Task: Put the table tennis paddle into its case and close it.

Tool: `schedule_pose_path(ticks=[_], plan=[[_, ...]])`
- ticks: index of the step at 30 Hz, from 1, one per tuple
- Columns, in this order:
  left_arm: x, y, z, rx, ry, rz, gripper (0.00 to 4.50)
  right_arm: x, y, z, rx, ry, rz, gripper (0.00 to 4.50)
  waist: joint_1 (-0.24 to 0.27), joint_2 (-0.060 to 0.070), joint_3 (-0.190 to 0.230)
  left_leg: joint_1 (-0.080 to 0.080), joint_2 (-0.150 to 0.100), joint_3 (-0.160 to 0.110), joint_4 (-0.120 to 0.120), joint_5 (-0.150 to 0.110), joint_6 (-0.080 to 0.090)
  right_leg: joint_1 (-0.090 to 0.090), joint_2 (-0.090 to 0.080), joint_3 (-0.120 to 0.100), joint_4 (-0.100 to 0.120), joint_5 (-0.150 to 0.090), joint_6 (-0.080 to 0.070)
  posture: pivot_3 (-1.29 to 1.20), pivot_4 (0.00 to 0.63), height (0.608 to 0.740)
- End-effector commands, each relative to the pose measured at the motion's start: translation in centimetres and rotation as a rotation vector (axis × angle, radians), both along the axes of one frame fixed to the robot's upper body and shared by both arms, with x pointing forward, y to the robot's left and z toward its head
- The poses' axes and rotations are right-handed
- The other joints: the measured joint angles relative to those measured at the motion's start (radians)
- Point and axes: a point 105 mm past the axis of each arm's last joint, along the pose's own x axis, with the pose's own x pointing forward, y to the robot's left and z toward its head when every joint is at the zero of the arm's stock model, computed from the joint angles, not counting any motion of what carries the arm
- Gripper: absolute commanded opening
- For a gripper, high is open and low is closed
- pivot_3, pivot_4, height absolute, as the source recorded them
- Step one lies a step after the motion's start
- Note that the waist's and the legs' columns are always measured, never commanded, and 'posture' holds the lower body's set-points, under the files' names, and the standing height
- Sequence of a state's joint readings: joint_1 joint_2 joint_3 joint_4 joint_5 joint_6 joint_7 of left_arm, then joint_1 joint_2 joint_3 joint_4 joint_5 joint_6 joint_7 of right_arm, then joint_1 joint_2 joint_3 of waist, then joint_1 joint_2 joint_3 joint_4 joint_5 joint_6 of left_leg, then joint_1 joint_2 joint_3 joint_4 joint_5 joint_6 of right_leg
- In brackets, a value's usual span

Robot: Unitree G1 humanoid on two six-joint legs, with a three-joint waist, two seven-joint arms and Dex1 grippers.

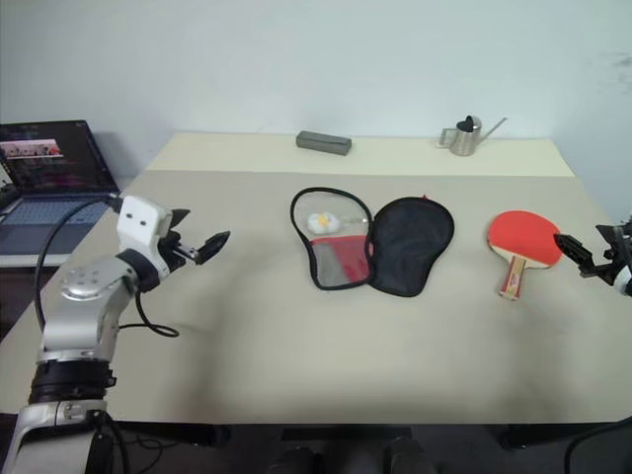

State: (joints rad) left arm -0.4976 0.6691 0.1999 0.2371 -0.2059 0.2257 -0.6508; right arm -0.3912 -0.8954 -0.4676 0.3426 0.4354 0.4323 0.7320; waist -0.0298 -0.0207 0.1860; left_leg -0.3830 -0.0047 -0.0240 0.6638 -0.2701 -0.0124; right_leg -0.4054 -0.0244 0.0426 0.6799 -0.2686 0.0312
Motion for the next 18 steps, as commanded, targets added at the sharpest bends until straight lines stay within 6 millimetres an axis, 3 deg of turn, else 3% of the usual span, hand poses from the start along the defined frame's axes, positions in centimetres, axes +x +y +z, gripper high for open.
schedule_pose_path(ticks=[1, 13, 18], plan=[[-0.2, -1.1, 1.3, -0.007, -0.033, -0.081, 4.50, -0.3, 1.1, 1.8, -0.003, -0.065, 0.029, 4.48, -0.003, 0.000, 0.000, 0.000, 0.000, 0.000, 0.000, 0.000, 0.000, 0.000, 0.000, 0.000, 0.000, 0.000, 0.000, 0.00, 0.150, 0.740], [0.8, -2.4, 1.5, -0.022, -0.024, -0.165, 4.50, -2.0, 5.9, 2.9, 0.019, -0.057, 0.187, 4.48, 0.001, 0.000, 0.000, 0.000, 0.000, -0.001, 0.000, 0.000, 0.000, 0.000, 0.000, -0.001, 0.000, 0.000, 0.000, 0.00, 0.150, 0.740], [0.8, -3.5, 1.7, -0.042, -0.012, -0.246, 4.50, -2.0, 8.9, 1.9, 0.028, -0.014, 0.265, 4.48, -0.002, 0.000, 0.000, 0.000, 0.000, -0.001, 0.000, 0.000, 0.000, 0.000, 0.000, -0.001, 0.000, 0.000, 0.000, 0.00, 0.150, 0.740]])
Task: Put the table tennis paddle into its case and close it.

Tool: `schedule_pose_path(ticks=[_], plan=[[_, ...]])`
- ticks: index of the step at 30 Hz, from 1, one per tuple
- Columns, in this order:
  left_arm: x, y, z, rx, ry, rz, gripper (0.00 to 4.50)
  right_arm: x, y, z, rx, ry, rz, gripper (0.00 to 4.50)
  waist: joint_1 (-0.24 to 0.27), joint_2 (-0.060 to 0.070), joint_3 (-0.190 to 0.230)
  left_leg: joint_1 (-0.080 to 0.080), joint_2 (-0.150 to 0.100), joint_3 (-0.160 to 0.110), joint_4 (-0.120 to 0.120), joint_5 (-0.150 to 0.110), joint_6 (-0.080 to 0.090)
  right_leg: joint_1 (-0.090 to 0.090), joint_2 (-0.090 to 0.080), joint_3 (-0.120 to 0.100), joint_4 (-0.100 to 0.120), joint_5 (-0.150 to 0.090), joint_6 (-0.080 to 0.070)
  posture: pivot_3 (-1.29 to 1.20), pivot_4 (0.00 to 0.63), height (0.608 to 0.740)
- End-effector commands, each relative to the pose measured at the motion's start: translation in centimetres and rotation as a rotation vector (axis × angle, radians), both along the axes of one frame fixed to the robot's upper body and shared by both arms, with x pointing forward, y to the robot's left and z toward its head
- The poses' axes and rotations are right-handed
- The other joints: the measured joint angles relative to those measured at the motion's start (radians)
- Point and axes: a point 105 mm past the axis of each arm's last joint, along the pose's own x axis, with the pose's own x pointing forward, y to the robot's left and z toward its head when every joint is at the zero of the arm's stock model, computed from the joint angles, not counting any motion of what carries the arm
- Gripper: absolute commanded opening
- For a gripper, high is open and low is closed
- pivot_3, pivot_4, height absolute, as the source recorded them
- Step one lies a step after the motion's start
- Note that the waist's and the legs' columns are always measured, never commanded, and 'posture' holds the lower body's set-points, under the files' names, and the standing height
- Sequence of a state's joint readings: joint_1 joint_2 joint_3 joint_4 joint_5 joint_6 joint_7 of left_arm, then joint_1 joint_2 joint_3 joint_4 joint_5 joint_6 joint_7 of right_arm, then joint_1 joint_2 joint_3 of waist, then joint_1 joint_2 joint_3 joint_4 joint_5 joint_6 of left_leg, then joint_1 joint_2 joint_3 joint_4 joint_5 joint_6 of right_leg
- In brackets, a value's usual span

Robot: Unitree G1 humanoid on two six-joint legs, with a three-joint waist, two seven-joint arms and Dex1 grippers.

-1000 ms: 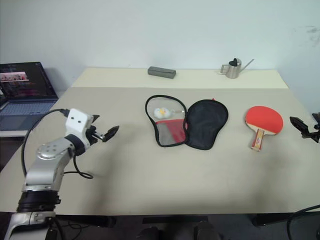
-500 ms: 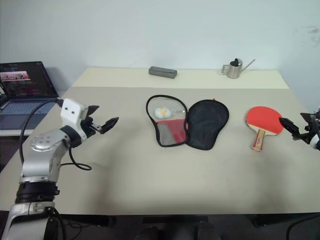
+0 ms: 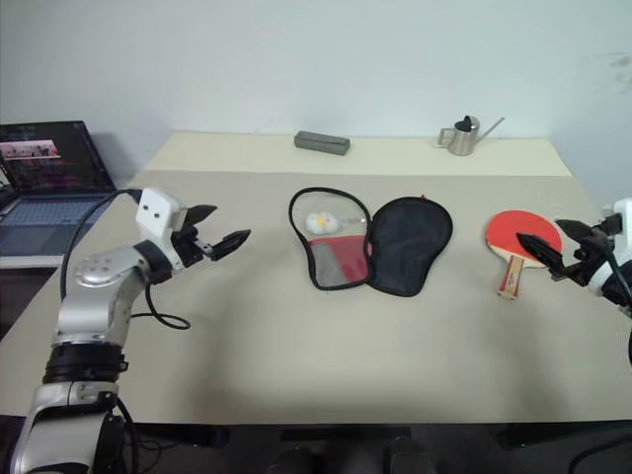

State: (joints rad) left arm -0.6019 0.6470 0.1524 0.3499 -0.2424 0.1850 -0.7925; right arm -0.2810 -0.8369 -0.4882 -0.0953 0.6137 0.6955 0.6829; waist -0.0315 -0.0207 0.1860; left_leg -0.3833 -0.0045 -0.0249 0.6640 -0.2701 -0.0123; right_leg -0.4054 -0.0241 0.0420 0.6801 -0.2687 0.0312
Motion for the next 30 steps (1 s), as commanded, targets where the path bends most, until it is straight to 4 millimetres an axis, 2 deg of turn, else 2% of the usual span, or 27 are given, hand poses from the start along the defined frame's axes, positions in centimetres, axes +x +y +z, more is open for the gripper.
schedule_pose_path(ticks=[1, 4, 12, 14, 20, 27, 30], plan=[[-0.3, -1.1, 1.3, -0.009, -0.030, -0.087, 4.50, -0.3, 1.9, 0.3, -0.023, -0.011, 0.055, 4.48, -0.001, 0.000, 0.000, 0.000, 0.000, 0.000, 0.000, 0.000, 0.000, 0.000, 0.000, 0.000, 0.000, 0.000, 0.000, 0.00, 0.150, 0.740], [-1.3, -2.9, 1.1, 0.006, 0.006, -0.228, 4.50, 0.3, 3.3, -0.6, 0.000, 0.014, 0.085, 4.48, 0.000, 0.000, 0.000, 0.000, 0.000, 0.000, 0.000, 0.000, 0.000, 0.000, 0.000, 0.000, 0.000, 0.000, 0.000, 0.00, 0.150, 0.740], [-3.6, -6.4, 2.4, -0.007, 0.099, -0.520, 4.50, 1.9, 7.6, -1.5, 0.115, 0.095, 0.200, 4.48, -0.002, 0.000, 0.000, 0.000, 0.000, 0.000, 0.000, 0.000, 0.000, 0.000, 0.001, 0.000, 0.000, 0.000, 0.000, 0.00, 0.150, 0.740], [-3.7, -6.7, 2.6, -0.008, 0.113, -0.552, 4.50, 2.3, 8.4, -1.6, 0.137, 0.111, 0.211, 4.48, -0.001, 0.000, 0.000, 0.000, 0.000, 0.000, 0.000, 0.000, 0.000, 0.000, 0.001, -0.001, 0.000, 0.000, 0.000, 0.00, 0.150, 0.740], [-3.7, -7.7, 3.1, 0.027, 0.130, -0.641, 4.50, 3.0, 10.2, -4.0, 0.136, 0.193, 0.241, 4.48, 0.000, 0.000, 0.000, -0.001, 0.000, -0.001, 0.000, 0.000, 0.000, 0.000, 0.001, -0.001, -0.001, 0.000, 0.000, 0.00, 0.150, 0.740], [-3.8, -8.2, 3.4, 0.047, 0.129, -0.677, 4.50, 4.8, 10.3, -7.0, 0.064, 0.247, 0.169, 4.48, -0.002, 0.000, 0.000, -0.001, 0.000, 0.000, 0.000, 0.000, 0.000, -0.001, 0.001, -0.002, -0.001, 0.000, 0.000, 0.00, 0.150, 0.740], [-4.1, -8.5, 3.1, 0.041, 0.146, -0.692, 4.50, 5.7, 11.1, -7.8, 0.043, 0.254, 0.163, 4.48, -0.004, 0.000, 0.000, -0.001, 0.000, 0.000, 0.000, 0.000, 0.000, -0.002, 0.001, -0.001, 0.000, 0.000, 0.000, 0.00, 0.150, 0.740]])
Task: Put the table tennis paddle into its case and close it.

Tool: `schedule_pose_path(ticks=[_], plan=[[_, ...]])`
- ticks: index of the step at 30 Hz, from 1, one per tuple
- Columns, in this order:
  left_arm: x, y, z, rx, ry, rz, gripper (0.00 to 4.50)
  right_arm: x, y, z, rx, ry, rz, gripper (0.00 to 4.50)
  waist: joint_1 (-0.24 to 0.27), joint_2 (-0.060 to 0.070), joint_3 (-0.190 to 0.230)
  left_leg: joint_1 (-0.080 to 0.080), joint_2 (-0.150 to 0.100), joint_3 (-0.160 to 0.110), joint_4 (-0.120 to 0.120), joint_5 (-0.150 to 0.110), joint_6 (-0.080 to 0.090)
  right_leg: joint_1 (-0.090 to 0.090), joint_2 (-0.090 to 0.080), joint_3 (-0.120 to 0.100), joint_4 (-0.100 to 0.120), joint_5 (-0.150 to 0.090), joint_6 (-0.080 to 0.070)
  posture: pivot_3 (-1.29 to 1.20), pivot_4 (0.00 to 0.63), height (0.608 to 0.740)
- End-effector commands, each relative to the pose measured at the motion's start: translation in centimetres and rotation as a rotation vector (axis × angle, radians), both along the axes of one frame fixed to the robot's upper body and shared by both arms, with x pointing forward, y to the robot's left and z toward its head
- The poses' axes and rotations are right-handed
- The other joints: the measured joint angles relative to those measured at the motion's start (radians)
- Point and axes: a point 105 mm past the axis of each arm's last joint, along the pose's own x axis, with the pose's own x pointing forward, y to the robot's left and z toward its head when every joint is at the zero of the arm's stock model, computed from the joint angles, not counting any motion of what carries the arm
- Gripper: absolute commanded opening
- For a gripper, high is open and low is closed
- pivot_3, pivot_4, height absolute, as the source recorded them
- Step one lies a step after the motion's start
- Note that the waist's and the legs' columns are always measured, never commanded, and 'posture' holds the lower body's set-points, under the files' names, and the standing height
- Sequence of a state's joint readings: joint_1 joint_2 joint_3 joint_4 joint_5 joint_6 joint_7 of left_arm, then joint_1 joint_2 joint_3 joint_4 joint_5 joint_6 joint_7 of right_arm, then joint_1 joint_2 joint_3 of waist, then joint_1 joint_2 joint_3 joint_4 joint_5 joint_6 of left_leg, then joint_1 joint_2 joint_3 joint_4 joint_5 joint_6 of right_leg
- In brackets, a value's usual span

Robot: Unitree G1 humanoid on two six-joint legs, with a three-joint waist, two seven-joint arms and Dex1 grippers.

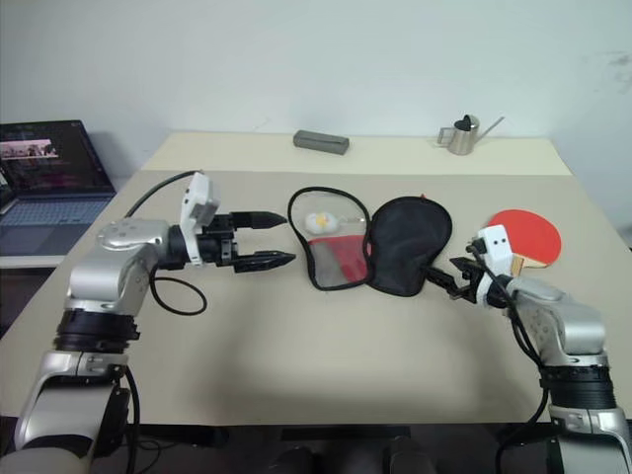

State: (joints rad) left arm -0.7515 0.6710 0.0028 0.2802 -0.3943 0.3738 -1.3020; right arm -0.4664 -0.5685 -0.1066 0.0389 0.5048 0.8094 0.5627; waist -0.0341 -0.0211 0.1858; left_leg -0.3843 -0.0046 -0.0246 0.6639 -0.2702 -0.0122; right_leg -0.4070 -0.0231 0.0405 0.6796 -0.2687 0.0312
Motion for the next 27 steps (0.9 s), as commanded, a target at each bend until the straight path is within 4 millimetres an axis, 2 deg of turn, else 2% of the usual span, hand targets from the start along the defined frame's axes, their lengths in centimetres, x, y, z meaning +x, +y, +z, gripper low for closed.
schedule_pose_path(ticks=[1, 8, 14, 22, 27], plan=[[-0.4, -0.6, 0.8, 0.007, -0.031, -0.038, 4.50, 1.3, 1.1, 0.7, -0.039, -0.061, 0.006, 4.48, -0.002, 0.000, 0.000, 0.000, 0.000, 0.000, 0.000, 0.000, 0.000, 0.000, 0.000, 0.000, 0.000, 0.000, 0.000, 0.00, 0.150, 0.740], [-0.4, -1.2, 0.6, 0.010, -0.031, -0.057, 4.50, 2.8, 2.6, 0.2, -0.099, -0.070, 0.018, 4.48, 0.001, 0.000, 0.000, -0.001, 0.000, 0.000, 0.000, 0.000, 0.000, 0.000, 0.000, 0.000, 0.000, 0.000, 0.000, 0.00, 0.150, 0.740], [-0.2, -1.2, 0.5, 0.018, -0.040, -0.052, 4.50, 4.0, 1.6, 0.3, -0.136, -0.074, -0.052, 4.48, 0.001, 0.000, 0.000, -0.001, 0.000, 0.000, 0.000, 0.000, 0.000, -0.001, 0.000, 0.000, 0.000, 0.000, 0.000, 0.00, 0.150, 0.740], [0.0, -0.7, 0.3, 0.024, -0.046, -0.027, 4.50, 3.9, 0.4, 0.9, -0.170, -0.072, -0.101, 4.48, 0.000, 0.000, 0.000, -0.001, 0.000, 0.000, 0.000, 0.000, 0.000, -0.001, 0.000, 0.000, 0.000, 0.000, 0.000, 0.00, 0.150, 0.740], [0.1, -0.6, 0.3, 0.025, -0.050, -0.018, 4.50, 3.2, 1.2, 1.3, -0.146, -0.034, -0.077, 4.48, 0.000, 0.000, 0.000, -0.001, 0.000, 0.000, 0.000, 0.000, 0.000, -0.001, 0.000, 0.000, 0.000, 0.000, 0.000, 0.00, 0.150, 0.740]])
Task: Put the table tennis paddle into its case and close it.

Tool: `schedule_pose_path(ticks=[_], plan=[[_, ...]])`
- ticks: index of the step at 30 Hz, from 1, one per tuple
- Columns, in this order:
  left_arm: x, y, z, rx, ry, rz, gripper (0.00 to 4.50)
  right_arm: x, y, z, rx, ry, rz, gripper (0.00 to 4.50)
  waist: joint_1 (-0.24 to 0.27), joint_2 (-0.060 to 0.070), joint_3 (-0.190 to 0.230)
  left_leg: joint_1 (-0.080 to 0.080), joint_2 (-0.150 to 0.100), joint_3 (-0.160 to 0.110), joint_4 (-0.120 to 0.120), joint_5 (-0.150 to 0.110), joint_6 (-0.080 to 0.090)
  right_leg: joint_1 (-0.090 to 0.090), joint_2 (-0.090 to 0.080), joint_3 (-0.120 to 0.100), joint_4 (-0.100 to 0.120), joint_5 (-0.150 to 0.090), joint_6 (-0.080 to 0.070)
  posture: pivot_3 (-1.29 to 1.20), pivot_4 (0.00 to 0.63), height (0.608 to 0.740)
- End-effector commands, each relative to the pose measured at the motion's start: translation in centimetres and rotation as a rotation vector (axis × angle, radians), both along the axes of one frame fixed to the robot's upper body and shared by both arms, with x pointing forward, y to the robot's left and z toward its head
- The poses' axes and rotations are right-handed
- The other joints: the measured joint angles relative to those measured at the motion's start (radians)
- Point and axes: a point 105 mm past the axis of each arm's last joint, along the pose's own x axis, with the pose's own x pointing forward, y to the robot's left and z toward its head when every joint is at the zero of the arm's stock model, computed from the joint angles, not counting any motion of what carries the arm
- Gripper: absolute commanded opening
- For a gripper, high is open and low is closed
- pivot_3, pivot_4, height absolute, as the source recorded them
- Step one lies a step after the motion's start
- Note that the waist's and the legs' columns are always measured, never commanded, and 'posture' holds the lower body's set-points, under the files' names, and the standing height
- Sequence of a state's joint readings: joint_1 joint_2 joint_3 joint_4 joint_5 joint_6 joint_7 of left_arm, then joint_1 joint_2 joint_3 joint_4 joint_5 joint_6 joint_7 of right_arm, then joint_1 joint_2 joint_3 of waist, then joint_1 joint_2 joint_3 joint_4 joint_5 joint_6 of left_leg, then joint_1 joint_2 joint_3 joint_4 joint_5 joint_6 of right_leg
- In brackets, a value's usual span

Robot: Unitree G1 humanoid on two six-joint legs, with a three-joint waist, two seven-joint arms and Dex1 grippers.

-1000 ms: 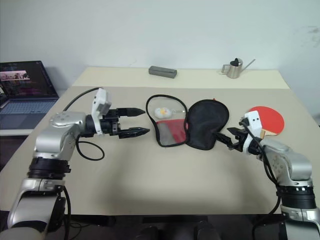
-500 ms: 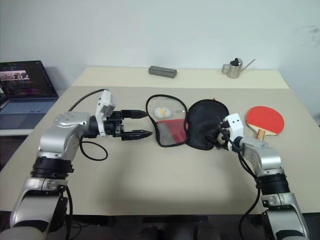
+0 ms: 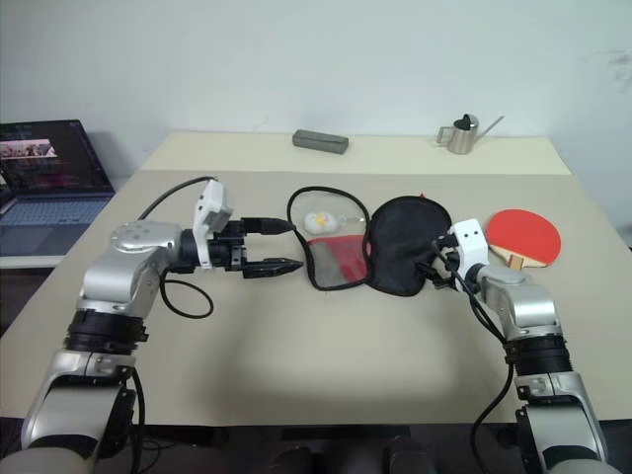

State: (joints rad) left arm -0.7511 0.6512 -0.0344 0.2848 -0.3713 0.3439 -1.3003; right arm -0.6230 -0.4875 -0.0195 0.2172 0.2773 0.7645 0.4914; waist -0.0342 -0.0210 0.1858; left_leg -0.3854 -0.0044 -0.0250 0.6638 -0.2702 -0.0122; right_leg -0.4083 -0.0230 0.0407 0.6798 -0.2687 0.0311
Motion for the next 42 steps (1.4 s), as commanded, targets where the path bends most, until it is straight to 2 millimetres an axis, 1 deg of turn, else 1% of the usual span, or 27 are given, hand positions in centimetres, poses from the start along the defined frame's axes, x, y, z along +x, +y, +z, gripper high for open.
schedule_pose_path(ticks=[1, 5, 8, 13, 21, 27, 30, 34, 39, 41, 42], plan=[[0.1, 0.3, 1.2, -0.005, -0.051, 0.010, 4.50, -0.4, 1.0, 2.1, 0.039, -0.018, 0.034, 4.48, 0.000, 0.000, 0.000, 0.000, 0.000, 0.000, 0.000, 0.000, 0.000, 0.000, 0.000, 0.000, 0.000, 0.000, 0.000, 0.00, 0.150, 0.740], [0.3, 0.4, 1.2, -0.005, -0.056, 0.018, 4.50, -1.2, 2.4, 1.9, 0.071, 0.032, 0.084, 4.48, 0.000, 0.000, 0.000, 0.000, 0.000, 0.000, 0.000, 0.000, 0.000, 0.000, 0.000, 0.000, 0.000, 0.000, 0.000, 0.00, 0.150, 0.740], [0.4, 0.4, 1.2, -0.005, -0.059, 0.020, 4.50, -1.5, 2.9, 1.5, 0.081, 0.058, 0.095, 4.48, 0.001, 0.000, 0.000, 0.000, 0.000, 0.000, 0.000, 0.000, 0.000, 0.000, 0.000, 0.000, 0.000, 0.000, 0.000, 0.00, 0.150, 0.740], [0.4, 0.5, 1.1, -0.002, -0.060, 0.023, 4.50, -1.2, 2.1, 0.9, 0.067, 0.067, 0.049, 4.48, 0.001, 0.000, 0.000, -0.001, 0.000, 0.000, 0.000, 0.000, 0.000, 0.000, 0.000, 0.000, 0.000, 0.000, 0.000, 0.00, 0.150, 0.740], [0.4, 0.7, 1.0, -0.001, -0.061, 0.035, 4.50, -1.3, 1.0, 0.9, 0.036, 0.056, 0.020, 4.48, 0.001, 0.000, 0.000, -0.001, 0.000, 0.000, 0.000, 0.000, 0.000, 0.000, 0.000, 0.000, 0.000, 0.000, 0.000, 0.00, 0.150, 0.740], [0.5, 0.6, 1.0, -0.001, -0.064, 0.037, 4.50, -1.5, 2.1, 0.6, 0.058, 0.069, 0.048, 4.48, 0.000, 0.000, 0.000, -0.001, 0.000, 0.000, 0.000, 0.000, 0.000, -0.001, 0.000, 0.000, 0.000, 0.000, 0.000, 0.00, 0.150, 0.740], [0.6, 0.6, 1.0, 0.000, -0.068, 0.040, 4.50, -1.4, 2.7, 0.5, 0.067, 0.070, 0.060, 3.92, 0.000, 0.000, 0.000, -0.001, 0.000, 0.000, 0.000, 0.000, 0.000, -0.001, 0.000, 0.000, 0.000, 0.000, 0.000, 0.00, 0.150, 0.740], [0.6, 0.6, 1.0, -0.001, -0.071, 0.045, 4.50, -1.4, 3.1, 0.4, 0.065, 0.071, 0.071, 2.55, 0.000, 0.000, 0.000, -0.001, 0.000, 0.000, 0.000, 0.000, 0.000, -0.001, 0.000, 0.000, 0.000, 0.000, 0.000, 0.00, 0.150, 0.740], [0.5, 0.8, 0.9, 0.002, -0.069, 0.048, 4.50, -1.2, 2.7, 0.4, 0.053, 0.071, 0.062, 0.86, 0.000, 0.000, 0.000, -0.001, 0.000, 0.000, 0.000, 0.000, 0.000, -0.001, 0.000, 0.000, 0.000, 0.000, 0.000, 0.00, 0.150, 0.740], [0.4, 0.9, 0.8, -0.005, -0.065, 0.056, 4.50, -1.2, 2.5, 0.4, 0.046, 0.070, 0.059, 0.23, 0.000, 0.000, 0.000, -0.001, 0.000, 0.000, 0.000, 0.000, 0.000, -0.001, 0.000, 0.000, 0.000, 0.000, 0.000, 0.00, 0.150, 0.740], [0.3, 0.9, 0.7, -0.014, -0.059, 0.060, 4.50, -1.2, 2.3, 0.5, 0.044, 0.070, 0.058, 0.01, 0.000, 0.000, 0.000, -0.001, 0.000, 0.000, 0.000, 0.000, 0.000, -0.001, 0.000, 0.000, 0.000, 0.000, 0.000, 0.00, 0.150, 0.740]])
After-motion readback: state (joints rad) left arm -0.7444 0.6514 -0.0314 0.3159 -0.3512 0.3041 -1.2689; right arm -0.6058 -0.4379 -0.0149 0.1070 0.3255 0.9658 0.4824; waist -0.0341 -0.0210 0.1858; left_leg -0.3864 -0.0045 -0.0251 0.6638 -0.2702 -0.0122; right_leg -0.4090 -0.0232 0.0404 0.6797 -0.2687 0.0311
